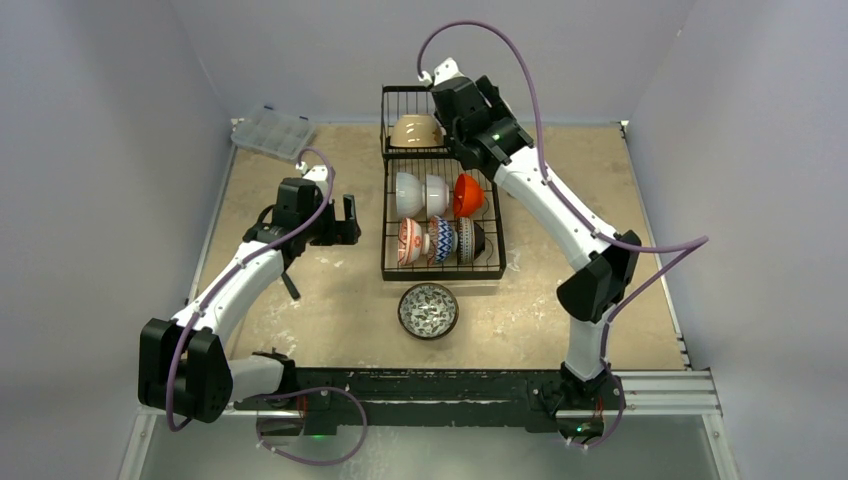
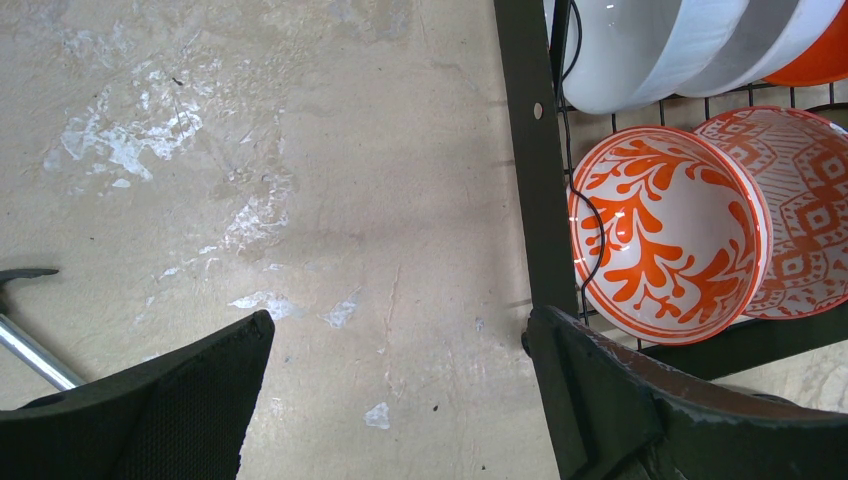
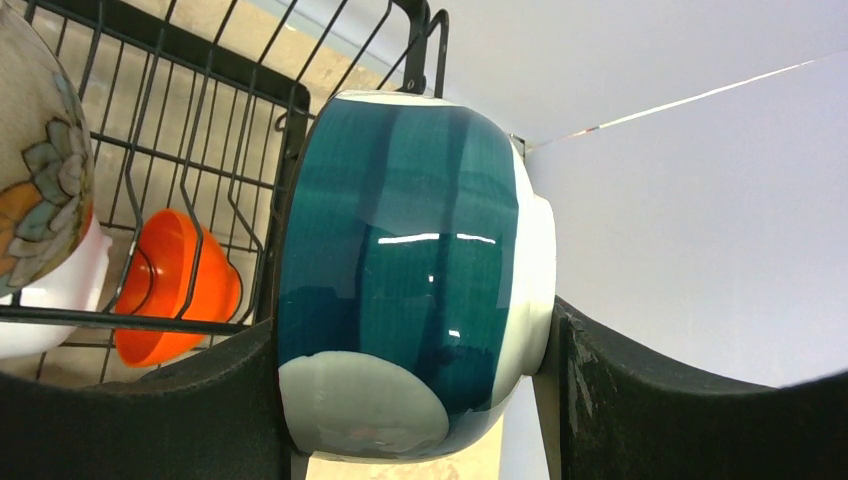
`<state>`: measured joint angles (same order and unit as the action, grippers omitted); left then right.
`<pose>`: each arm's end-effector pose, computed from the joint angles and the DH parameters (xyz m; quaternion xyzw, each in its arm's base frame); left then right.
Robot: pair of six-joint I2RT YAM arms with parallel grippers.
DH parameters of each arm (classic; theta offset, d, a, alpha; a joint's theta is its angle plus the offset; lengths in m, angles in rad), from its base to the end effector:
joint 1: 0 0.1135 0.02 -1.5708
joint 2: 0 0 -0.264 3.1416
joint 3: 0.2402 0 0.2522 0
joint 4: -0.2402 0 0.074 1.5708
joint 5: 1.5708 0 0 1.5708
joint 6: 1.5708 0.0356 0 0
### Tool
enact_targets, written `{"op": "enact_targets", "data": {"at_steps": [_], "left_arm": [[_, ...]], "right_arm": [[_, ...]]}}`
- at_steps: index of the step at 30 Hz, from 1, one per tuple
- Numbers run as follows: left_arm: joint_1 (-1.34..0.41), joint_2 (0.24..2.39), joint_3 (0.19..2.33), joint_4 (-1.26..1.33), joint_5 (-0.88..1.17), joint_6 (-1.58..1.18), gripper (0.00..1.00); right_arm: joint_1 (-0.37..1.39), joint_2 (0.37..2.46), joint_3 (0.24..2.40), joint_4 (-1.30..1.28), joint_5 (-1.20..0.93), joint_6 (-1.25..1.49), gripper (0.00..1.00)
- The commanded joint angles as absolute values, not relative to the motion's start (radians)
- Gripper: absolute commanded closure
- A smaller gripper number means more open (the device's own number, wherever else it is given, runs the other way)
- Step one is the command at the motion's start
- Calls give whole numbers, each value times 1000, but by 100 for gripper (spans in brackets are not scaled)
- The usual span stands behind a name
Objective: Load the bowls into the dish rack
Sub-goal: Place the bowl in the dish rack.
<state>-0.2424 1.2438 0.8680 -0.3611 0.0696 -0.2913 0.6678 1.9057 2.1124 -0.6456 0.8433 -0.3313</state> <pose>0.2578 -0.0663 0.2558 -0.0082 0.9138 -0.1374 0.3820 0.3483 0.2408 0.4303 -0.1763 0.7812 -0.2587 0.5402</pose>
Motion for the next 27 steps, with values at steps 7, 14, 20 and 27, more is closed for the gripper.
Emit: {"op": "enact_targets", "data": {"at_steps": [7, 14, 20, 27], "left_arm": [[-235, 1221, 859, -348, 58, -272, 4], [-235, 1217, 860, -352, 53, -270, 4], [-235, 1218, 861, -351, 53, -271, 4], [-235, 1217, 859, -353, 53, -270, 4]], "right_arm": [[675, 1825, 2027, -534, 870, -349, 100], [676, 1858, 2041, -529, 855, -374, 97], [677, 1871, 2047, -536, 835, -373, 78], [676, 1891, 2073, -541, 823, -375, 54]]}}
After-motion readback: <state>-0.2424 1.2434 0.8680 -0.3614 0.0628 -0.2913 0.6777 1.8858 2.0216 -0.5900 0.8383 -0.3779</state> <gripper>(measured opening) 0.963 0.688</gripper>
